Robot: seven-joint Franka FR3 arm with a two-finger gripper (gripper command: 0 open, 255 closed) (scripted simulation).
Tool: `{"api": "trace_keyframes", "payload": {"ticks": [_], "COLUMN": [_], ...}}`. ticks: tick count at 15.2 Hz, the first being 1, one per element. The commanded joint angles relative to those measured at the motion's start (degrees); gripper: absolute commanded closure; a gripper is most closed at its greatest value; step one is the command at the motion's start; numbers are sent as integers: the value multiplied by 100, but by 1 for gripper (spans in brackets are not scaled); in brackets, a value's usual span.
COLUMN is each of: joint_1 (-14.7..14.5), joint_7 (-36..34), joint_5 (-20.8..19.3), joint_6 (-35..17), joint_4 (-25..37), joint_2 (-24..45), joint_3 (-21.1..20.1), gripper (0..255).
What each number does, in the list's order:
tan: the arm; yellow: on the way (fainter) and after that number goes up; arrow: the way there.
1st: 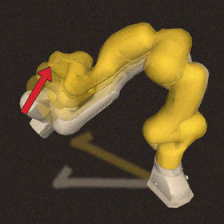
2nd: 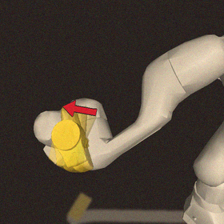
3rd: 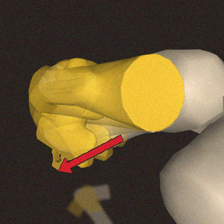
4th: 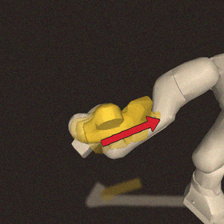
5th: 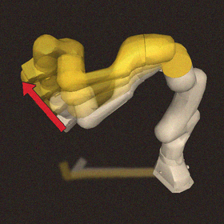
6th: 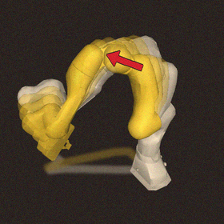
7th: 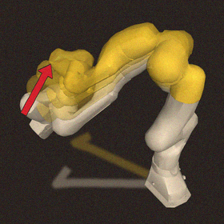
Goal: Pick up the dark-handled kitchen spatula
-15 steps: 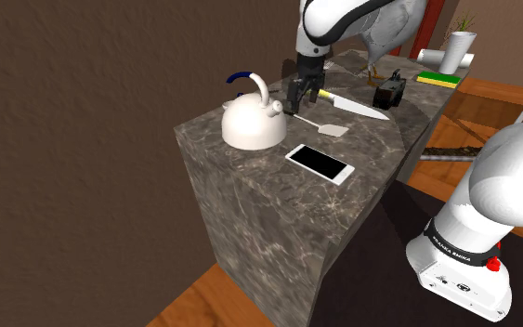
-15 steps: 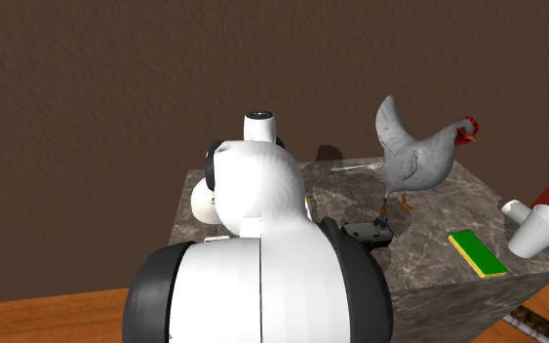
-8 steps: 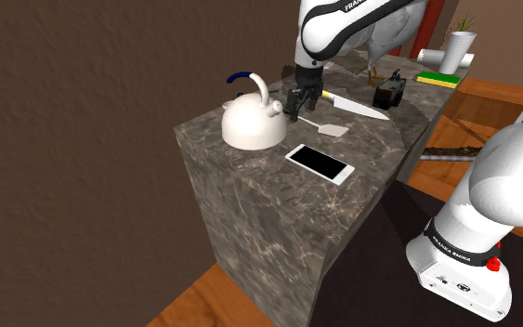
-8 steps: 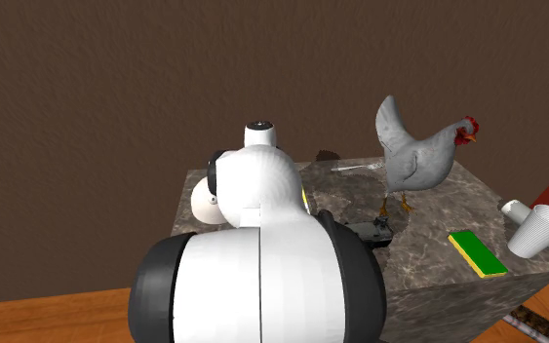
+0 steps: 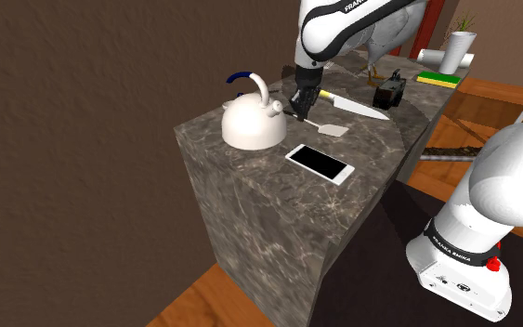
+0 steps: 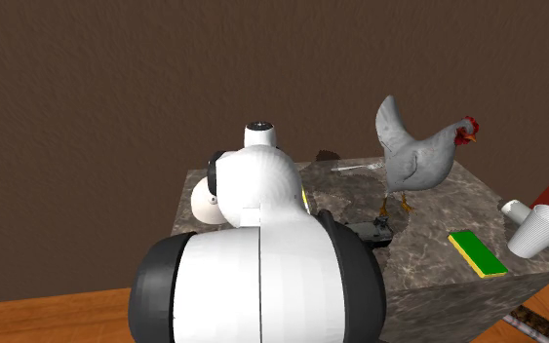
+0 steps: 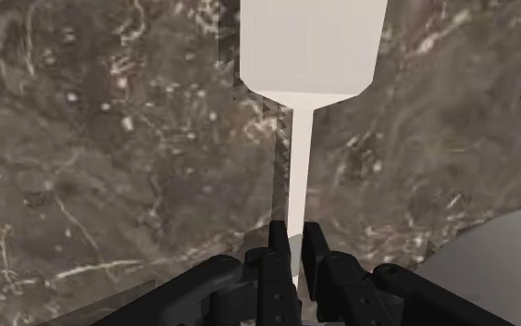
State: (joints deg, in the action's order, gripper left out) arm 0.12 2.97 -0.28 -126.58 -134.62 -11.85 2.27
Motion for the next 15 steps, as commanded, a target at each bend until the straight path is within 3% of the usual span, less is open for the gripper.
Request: {"api": "trace_keyframes", "payload": {"ticks": [1,15], "joint_1": [0,2], "joint_7": [0,-7], "joint_5": [0,-10], "joint_6": [0,1038], "joint_4": [0,710], "joint_2": [0,-328], "joint_3": [0,-7], "gripper": [255,255]}}
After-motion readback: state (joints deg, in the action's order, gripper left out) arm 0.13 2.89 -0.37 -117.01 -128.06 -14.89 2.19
